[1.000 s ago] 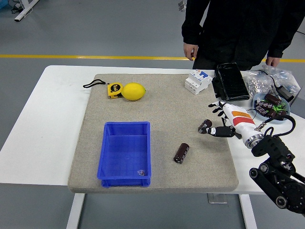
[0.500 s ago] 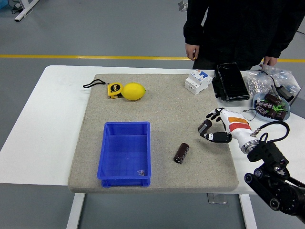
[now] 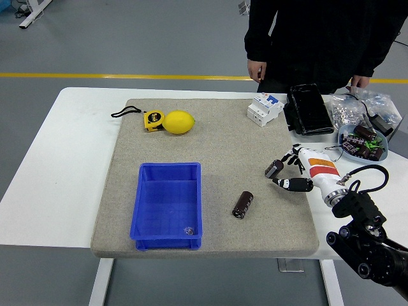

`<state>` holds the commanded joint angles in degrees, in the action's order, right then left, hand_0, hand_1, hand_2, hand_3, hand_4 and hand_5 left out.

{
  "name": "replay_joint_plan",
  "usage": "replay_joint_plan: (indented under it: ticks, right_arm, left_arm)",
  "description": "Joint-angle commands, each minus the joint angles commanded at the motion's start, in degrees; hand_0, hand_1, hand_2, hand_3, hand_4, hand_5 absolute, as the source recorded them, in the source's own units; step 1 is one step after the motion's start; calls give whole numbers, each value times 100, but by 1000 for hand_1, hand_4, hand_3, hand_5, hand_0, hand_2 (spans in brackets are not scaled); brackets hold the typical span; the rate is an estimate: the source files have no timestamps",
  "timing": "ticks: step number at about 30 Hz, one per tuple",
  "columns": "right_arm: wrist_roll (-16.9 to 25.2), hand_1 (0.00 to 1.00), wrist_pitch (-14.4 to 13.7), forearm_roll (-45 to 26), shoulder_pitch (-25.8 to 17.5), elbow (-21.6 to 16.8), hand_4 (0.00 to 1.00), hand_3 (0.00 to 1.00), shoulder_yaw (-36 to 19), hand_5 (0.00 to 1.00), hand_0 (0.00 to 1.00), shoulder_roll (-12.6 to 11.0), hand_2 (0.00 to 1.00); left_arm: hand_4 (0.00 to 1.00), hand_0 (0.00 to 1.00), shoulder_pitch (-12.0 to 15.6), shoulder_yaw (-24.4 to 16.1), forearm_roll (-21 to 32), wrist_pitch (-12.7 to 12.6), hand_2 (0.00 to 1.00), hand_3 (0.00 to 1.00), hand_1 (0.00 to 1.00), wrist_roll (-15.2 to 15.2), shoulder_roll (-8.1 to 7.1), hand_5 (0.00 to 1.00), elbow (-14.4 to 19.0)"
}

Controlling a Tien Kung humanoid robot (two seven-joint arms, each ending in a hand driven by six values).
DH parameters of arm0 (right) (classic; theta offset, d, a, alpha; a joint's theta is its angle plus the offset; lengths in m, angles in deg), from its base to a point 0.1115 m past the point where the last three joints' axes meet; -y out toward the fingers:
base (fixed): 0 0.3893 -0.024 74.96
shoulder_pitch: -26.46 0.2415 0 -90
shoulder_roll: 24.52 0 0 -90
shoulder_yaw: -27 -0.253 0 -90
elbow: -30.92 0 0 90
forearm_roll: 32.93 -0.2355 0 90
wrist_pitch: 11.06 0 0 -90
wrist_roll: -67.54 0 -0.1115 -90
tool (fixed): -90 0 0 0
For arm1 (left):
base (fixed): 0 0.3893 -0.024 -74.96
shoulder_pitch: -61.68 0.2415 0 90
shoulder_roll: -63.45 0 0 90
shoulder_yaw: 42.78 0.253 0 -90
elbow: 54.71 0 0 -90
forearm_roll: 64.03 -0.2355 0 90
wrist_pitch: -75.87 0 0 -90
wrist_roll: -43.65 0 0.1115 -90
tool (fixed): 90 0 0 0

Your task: Pick up the battery,place it into the box

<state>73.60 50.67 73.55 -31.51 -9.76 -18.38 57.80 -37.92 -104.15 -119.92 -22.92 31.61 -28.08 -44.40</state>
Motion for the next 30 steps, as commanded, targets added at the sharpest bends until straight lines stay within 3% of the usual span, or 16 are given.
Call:
replay_joint_plan:
  ticks: [30]
  right_arm:
    - [-68, 455, -6, -79, 184, 215, 895, 500, 60, 292, 354, 151, 485]
  left_arm:
    - [641, 726, -81, 32, -70, 26, 697, 590, 689, -39, 62, 565, 0]
